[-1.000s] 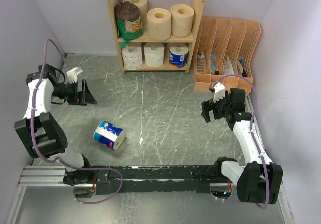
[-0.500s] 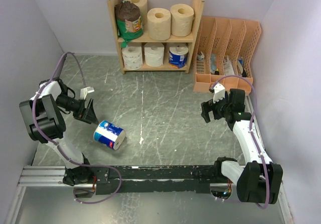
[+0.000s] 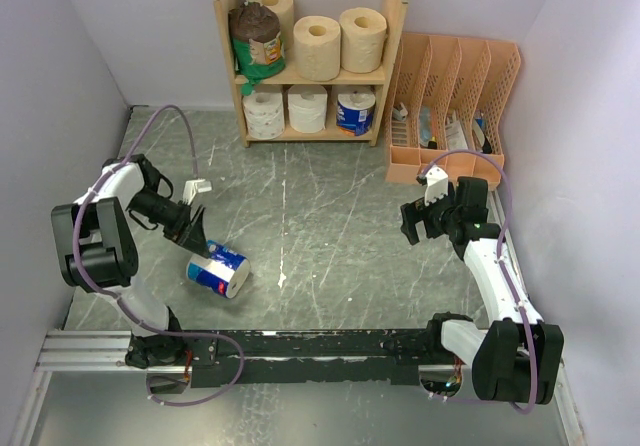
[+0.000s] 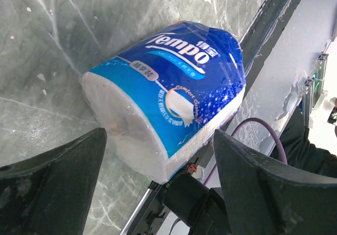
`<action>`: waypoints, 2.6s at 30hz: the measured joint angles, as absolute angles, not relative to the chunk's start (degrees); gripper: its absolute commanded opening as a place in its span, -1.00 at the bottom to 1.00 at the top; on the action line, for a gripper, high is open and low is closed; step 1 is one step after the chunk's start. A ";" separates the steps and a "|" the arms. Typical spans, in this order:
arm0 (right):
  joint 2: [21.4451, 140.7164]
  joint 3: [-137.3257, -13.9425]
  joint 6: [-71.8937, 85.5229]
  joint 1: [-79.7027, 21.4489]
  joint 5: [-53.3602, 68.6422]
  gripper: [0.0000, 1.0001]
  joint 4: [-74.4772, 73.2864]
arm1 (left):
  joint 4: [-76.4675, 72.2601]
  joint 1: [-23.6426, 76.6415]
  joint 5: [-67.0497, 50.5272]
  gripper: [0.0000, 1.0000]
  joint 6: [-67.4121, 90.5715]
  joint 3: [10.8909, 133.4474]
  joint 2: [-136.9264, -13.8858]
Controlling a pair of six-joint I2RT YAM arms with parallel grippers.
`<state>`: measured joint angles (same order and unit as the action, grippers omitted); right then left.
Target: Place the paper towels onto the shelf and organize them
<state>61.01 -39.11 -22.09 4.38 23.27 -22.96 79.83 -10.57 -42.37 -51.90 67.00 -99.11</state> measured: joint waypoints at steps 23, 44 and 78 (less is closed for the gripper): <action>61.06 -38.85 -22.76 4.38 23.29 1.00 -22.98 | 80.64 5.17 -41.12 -0.86 -47.97 65.78 -96.55; 61.08 -38.74 -22.96 4.38 21.98 1.00 -22.92 | 73.93 30.89 -13.72 -0.86 -29.85 112.57 -99.33; 61.39 -38.22 -22.96 4.40 18.22 1.00 -20.93 | -5.02 48.86 45.15 -0.86 -60.75 94.85 -120.01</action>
<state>61.39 -38.22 -22.96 4.40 18.22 -20.93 -5.02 48.86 45.15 -60.75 94.85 -120.01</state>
